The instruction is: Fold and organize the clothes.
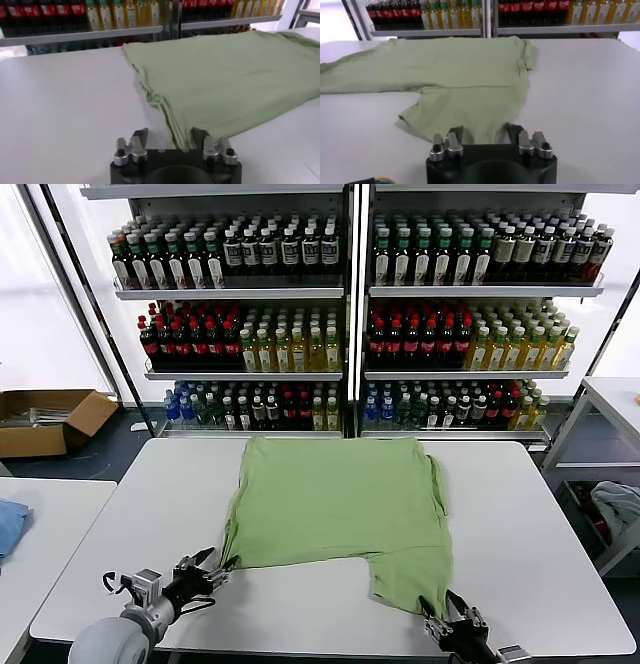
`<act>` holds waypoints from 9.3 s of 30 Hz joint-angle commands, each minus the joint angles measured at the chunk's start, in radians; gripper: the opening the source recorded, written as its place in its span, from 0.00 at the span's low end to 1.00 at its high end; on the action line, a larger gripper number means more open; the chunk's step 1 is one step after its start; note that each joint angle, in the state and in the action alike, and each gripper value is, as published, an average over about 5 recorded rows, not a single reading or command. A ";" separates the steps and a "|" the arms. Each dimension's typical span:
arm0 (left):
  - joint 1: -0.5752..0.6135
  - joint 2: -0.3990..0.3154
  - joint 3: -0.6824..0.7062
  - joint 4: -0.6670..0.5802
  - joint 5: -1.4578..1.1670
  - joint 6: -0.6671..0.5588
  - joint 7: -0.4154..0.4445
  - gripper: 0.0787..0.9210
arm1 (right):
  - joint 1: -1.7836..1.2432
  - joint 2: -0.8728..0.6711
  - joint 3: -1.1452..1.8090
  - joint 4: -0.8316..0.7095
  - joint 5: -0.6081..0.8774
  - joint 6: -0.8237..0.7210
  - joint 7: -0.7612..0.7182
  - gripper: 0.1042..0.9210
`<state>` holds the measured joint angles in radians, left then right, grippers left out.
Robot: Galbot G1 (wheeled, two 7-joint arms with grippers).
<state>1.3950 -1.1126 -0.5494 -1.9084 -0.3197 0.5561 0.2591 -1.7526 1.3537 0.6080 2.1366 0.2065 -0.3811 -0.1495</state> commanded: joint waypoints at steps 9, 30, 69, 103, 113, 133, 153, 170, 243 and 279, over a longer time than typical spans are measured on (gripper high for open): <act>0.056 -0.013 0.012 -0.061 0.030 0.017 0.002 0.15 | -0.017 0.005 -0.014 -0.003 0.005 0.081 -0.039 0.05; 0.341 -0.094 -0.119 -0.356 0.070 -0.010 -0.026 0.03 | -0.387 -0.010 0.154 0.159 0.053 0.465 -0.244 0.00; 0.052 0.181 -0.149 -0.189 -0.227 0.021 -0.011 0.03 | 0.315 -0.217 -0.028 -0.034 0.277 0.244 -0.028 0.00; 0.015 0.095 -0.091 -0.054 -0.123 0.021 -0.066 0.48 | 0.234 -0.182 -0.043 -0.128 0.102 0.126 0.025 0.53; -0.002 0.017 -0.038 -0.002 -0.108 0.021 -0.070 0.82 | 0.180 -0.153 -0.050 -0.112 0.046 0.088 0.058 0.85; 0.008 -0.031 -0.036 0.020 -0.131 0.020 -0.053 0.41 | 0.218 -0.120 -0.060 -0.218 0.099 0.108 0.061 0.22; 0.317 -0.045 -0.208 -0.211 -0.102 0.011 -0.035 0.01 | -0.113 -0.057 -0.039 0.071 0.052 0.136 0.048 0.02; 0.534 -0.112 -0.323 -0.338 -0.071 0.020 -0.016 0.01 | -0.283 -0.029 -0.041 0.134 -0.022 0.198 0.007 0.02; -0.538 0.248 0.331 0.466 -0.341 -0.039 -0.032 0.88 | 1.248 -0.168 -0.570 -1.038 0.273 -0.057 -0.078 0.88; -0.391 0.251 0.210 0.188 -0.356 -0.126 -0.085 0.01 | 0.990 -0.225 -0.415 -0.508 0.525 -0.099 0.065 0.00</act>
<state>0.9379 -0.8633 -0.2755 -1.5614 -0.6599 0.4468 0.2050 -0.6653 1.1510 0.1262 1.4017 0.6255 -0.4707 -0.1397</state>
